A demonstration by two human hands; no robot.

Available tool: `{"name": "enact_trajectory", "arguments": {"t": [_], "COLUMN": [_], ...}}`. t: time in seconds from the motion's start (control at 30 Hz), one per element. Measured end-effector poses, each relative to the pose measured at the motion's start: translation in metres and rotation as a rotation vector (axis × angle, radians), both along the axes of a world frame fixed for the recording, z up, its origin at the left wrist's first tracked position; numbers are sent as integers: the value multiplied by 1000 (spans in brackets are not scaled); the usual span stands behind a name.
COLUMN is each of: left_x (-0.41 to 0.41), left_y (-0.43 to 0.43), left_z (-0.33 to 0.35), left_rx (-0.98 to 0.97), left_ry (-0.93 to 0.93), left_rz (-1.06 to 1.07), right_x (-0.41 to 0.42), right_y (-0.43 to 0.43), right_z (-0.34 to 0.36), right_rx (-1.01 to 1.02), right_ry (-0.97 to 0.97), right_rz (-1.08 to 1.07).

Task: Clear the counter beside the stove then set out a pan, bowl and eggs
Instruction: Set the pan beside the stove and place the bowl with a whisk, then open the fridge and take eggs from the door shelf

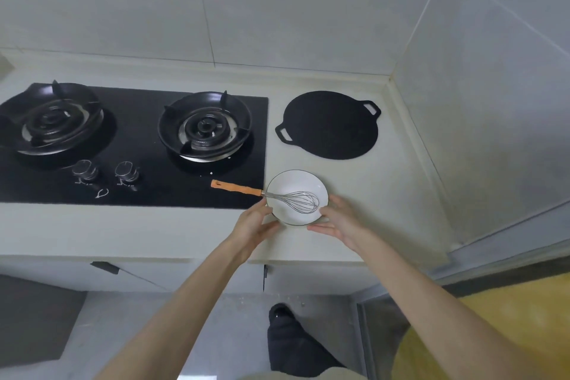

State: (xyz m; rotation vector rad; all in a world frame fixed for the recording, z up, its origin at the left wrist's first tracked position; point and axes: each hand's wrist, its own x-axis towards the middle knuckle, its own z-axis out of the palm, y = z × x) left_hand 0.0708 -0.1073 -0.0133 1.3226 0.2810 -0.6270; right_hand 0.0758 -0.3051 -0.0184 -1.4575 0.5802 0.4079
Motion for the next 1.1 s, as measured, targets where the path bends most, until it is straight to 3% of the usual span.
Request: {"name": "enact_trajectory", "arguments": {"t": [0.47, 0.57, 0.7, 0.87, 1.1], "left_x": [92, 98, 90, 65, -1], "left_y": [-23, -22, -14, 10, 65], "left_z": [15, 12, 19, 39, 74], "left_rx": [47, 63, 236, 257, 264], "left_ry": [38, 95, 140, 92, -14], "left_rz": [176, 206, 233, 256, 443], "right_x": [122, 127, 132, 131, 104], "right_y": [-15, -19, -15, 11, 86], "right_z": [-11, -9, 9, 56, 106], "right_rx": [1, -158, -457, -285, -109], "right_ry": [-20, -85, -303, -346, -338], "right_rz": [79, 38, 86, 295, 691]}}
